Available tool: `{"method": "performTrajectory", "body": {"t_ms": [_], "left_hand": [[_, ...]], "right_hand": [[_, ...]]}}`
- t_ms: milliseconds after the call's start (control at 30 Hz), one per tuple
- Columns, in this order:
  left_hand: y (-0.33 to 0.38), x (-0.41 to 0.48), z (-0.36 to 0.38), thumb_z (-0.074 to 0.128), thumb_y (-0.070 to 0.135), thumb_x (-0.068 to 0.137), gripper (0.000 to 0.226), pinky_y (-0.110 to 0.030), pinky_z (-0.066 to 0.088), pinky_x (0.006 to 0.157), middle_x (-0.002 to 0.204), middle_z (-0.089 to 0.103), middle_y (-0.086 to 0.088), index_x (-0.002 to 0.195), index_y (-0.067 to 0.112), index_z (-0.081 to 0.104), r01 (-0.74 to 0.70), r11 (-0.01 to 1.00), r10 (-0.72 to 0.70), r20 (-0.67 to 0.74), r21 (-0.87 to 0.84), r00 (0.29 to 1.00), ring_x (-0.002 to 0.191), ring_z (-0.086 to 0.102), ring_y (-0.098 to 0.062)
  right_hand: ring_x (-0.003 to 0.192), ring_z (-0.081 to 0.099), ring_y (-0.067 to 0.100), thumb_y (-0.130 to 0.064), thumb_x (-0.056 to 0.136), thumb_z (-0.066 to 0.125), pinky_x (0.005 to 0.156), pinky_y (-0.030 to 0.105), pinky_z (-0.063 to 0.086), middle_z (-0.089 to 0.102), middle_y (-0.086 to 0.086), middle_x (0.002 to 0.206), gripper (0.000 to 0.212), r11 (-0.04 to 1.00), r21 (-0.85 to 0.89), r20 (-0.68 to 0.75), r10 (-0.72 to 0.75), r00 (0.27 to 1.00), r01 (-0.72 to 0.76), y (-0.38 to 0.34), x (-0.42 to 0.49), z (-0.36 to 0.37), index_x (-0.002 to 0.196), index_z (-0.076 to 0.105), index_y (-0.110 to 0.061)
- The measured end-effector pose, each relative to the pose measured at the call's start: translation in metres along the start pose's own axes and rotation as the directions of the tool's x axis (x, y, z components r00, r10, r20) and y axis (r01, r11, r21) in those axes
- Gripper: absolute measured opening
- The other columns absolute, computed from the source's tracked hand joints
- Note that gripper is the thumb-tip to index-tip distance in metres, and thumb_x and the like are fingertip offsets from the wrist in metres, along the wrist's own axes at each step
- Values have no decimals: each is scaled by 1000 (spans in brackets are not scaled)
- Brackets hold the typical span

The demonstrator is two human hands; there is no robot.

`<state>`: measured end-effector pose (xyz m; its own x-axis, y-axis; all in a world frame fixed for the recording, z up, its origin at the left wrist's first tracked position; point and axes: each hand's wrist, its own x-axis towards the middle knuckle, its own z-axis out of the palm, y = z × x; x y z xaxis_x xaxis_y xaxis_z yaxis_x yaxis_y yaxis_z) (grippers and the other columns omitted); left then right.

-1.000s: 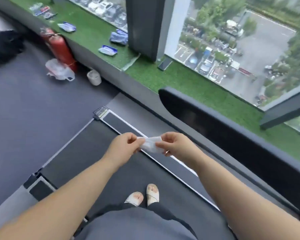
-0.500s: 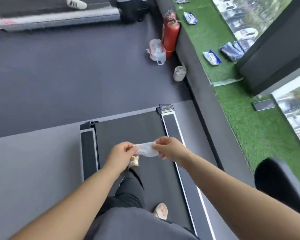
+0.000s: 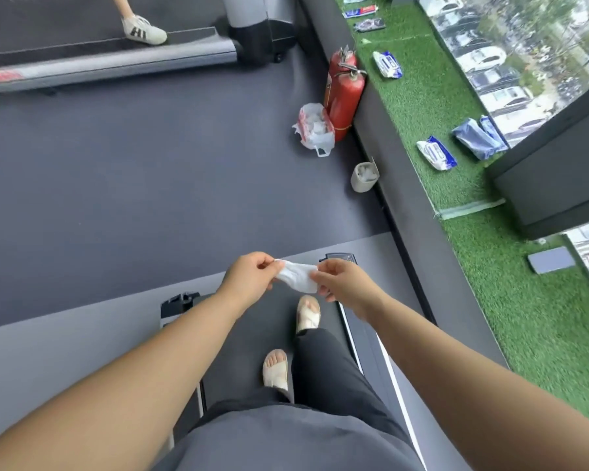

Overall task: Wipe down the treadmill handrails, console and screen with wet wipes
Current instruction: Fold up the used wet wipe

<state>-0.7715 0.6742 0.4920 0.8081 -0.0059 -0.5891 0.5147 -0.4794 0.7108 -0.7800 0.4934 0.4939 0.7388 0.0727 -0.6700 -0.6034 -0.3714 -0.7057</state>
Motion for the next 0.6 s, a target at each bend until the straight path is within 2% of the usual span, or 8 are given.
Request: {"method": "performTrajectory", "body": {"t_ms": [67,167,333,500,600], "left_hand": [[20,33,-5,56,27,93,15,-32,50,75,75,64,1,80,20,60,5,1000,-5,15,11,1000,66,56,-14],[49,86,-11,57,27,93,15,-30,48,74,74,63,5,81,18,61,25,999,-26,10,26,1000,68,56,-14],[110,170,-15,58,25,92,13,-26,45,69,70,60,2,84,15,62,59,997,-60,19,48,998,66,56,-12],[154,239,-10,56,23,93,13,-28,45,70,74,61,3,83,16,61,63,996,-69,85,67,994,69,57,-13],[175,279,-3,55,20,93,14,-27,46,67,76,62,1,80,17,60,60,996,-68,137,61,988,66,56,-11]], "right_hand": [[52,50,8,-13,91,57,55,20,42,55,-2,60,17,1000,17,7,2,1000,-2,-16,31,-15,74,57,-16],[46,49,2,-13,92,58,50,14,41,55,-4,64,10,998,68,16,13,1000,-14,-42,80,-41,82,58,-14],[52,53,4,-15,92,58,55,18,43,57,-5,68,11,996,85,29,37,999,-40,-77,156,-88,81,58,-17],[60,54,12,-16,92,57,64,26,45,59,-1,65,11,989,129,-13,70,997,-68,-99,214,-128,81,59,-17],[61,52,14,-16,93,56,63,25,44,58,1,64,12,985,154,-46,84,995,-76,-102,244,-147,81,59,-16]]}}
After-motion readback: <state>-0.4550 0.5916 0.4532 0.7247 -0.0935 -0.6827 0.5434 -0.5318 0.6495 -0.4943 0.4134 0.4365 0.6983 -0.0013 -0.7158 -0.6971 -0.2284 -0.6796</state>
